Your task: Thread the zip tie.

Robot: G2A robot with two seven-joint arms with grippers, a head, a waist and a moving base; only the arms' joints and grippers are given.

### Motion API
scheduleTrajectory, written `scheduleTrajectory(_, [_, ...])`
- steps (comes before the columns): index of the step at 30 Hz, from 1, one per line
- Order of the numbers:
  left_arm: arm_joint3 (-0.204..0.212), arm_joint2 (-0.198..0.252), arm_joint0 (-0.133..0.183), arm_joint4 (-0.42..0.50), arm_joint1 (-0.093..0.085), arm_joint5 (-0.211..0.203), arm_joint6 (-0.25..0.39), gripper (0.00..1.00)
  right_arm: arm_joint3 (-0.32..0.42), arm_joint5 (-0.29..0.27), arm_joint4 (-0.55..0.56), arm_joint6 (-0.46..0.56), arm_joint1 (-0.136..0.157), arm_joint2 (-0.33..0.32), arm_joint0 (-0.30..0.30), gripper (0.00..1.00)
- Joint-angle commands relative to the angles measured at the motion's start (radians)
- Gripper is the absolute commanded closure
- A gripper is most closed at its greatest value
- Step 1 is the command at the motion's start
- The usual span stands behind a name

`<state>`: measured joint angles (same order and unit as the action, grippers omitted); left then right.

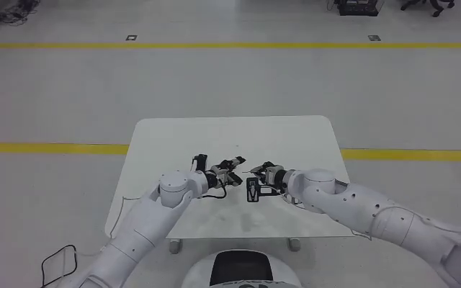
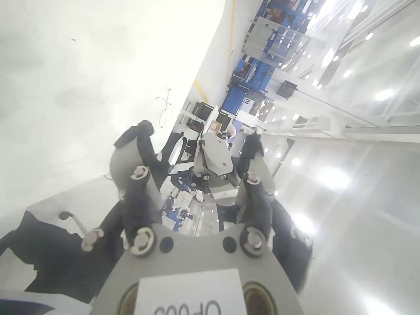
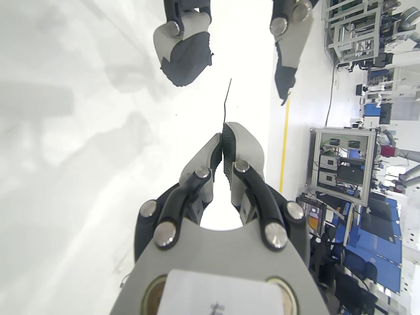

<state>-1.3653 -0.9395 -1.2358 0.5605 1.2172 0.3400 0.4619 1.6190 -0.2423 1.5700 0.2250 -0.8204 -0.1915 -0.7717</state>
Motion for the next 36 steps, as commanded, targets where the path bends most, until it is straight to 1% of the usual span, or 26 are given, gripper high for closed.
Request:
scheduleTrajectory(1, [0.002,0.006,0.004,0.005,-0.002,0.0,-0.001,0.65,-0.002,0.002,0.0,0.0,0.0,0.002,0.0,1.0])
scheduleTrajectory(7, [0.005,0.018,0.013,0.022,-0.008,0.0,0.0,0.66,-0.005,0.004,0.0,-0.001,-0.002,0.005,0.003,1.0])
scheduleTrajectory(9, [0.007,0.023,0.015,0.032,-0.009,0.0,0.004,0.72,-0.007,0.003,0.0,-0.001,-0.003,0.007,0.004,1.0])
scheduleTrajectory(11, [0.009,0.027,0.018,0.037,-0.011,0.0,0.009,0.74,-0.008,0.004,0.0,0.0,-0.004,0.008,0.004,1.0])
scheduleTrajectory(12, [0.011,0.031,0.02,0.036,-0.013,0.0,0.014,0.77,-0.009,0.005,0.0,0.001,-0.004,0.009,0.004,1.0])
scheduleTrajectory(14, [0.016,0.04,0.027,0.038,-0.015,0.0,0.023,0.76,-0.013,0.007,0.0,0.007,-0.006,0.01,0.004,1.0])
scheduleTrajectory(17, [0.02,0.052,0.036,0.044,-0.018,0.0,0.03,0.8,-0.015,0.008,0.0,0.012,-0.009,0.011,0.004,1.0])
scheduleTrajectory(18, [0.021,0.055,0.038,0.046,-0.018,0.0,0.032,0.79,-0.016,0.008,0.0,0.012,-0.009,0.011,0.004,1.0])
scheduleTrajectory(21, [0.023,0.064,0.046,0.053,-0.021,0.0,0.033,0.81,-0.017,0.009,0.0,0.015,-0.011,0.012,0.005,1.0])
scheduleTrajectory(24, [0.023,0.072,0.051,0.058,-0.024,0.0,0.03,0.85,-0.018,0.007,0.0,0.017,-0.013,0.013,0.005,1.0])
scheduleTrajectory(28, [0.02,0.081,0.056,0.064,-0.028,0.0,0.025,0.93,-0.021,0.002,0.0,0.015,-0.014,0.014,0.007,1.0])
scheduleTrajectory(36, [0.012,0.095,0.062,0.072,-0.037,0.0,0.013,0.88,-0.022,-0.002,0.0,0.011,-0.018,0.021,0.015,1.0])
